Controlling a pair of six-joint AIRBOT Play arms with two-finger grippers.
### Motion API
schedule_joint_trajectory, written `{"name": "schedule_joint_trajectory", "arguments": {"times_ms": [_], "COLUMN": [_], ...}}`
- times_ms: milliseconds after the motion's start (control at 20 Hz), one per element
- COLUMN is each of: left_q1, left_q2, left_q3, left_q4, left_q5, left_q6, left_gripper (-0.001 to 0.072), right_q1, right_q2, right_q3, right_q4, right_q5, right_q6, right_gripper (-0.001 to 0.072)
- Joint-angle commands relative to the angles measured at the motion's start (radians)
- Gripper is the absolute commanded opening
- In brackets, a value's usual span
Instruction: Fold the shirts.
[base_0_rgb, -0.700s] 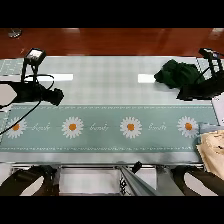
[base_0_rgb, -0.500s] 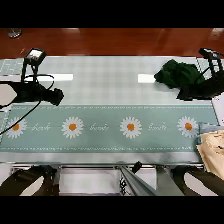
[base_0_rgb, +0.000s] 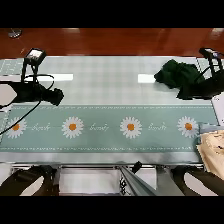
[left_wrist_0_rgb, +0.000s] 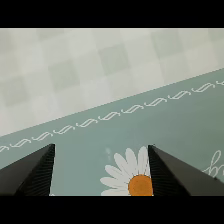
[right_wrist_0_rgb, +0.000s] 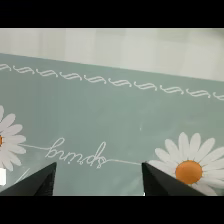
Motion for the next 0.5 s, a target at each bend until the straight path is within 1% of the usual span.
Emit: {"name": "schedule_joint_trajectory", "arguments": {"times_ms": [0, 100, 200, 350, 450], "left_q1": [0.0, 0.0, 0.0, 0.0, 0.0], "left_q2": [0.0, 0.0, 0.0, 0.0, 0.0], "left_q3": [0.001, 0.001, 0.001, 0.001, 0.001], "left_q4": [0.0, 0.0, 0.0, -0.024, -0.042], "left_q5": [0.0, 0.006, 0.042, 0.097, 0.126], "left_q6": [0.0, 0.0, 0.0, 0.0, 0.0], "left_gripper": [0.0708, 0.0708, 0.0708, 0.0708, 0.0708], "right_q1": [0.0, 0.0, 0.0, 0.0, 0.0], "right_q2": [0.001, 0.001, 0.001, 0.001, 0.001], "right_q3": [0.0, 0.0, 0.0, 0.0, 0.0], "right_q4": [-0.006, -0.006, -0.005, 0.035, 0.05], "right_q5": [-0.106, -0.151, -0.175, -0.266, -0.281], "right_q6": [-0.012, -0.012, -0.012, -0.011, -0.012], "right_gripper": [0.0611, 0.0611, 0.061, 0.061, 0.061]}}
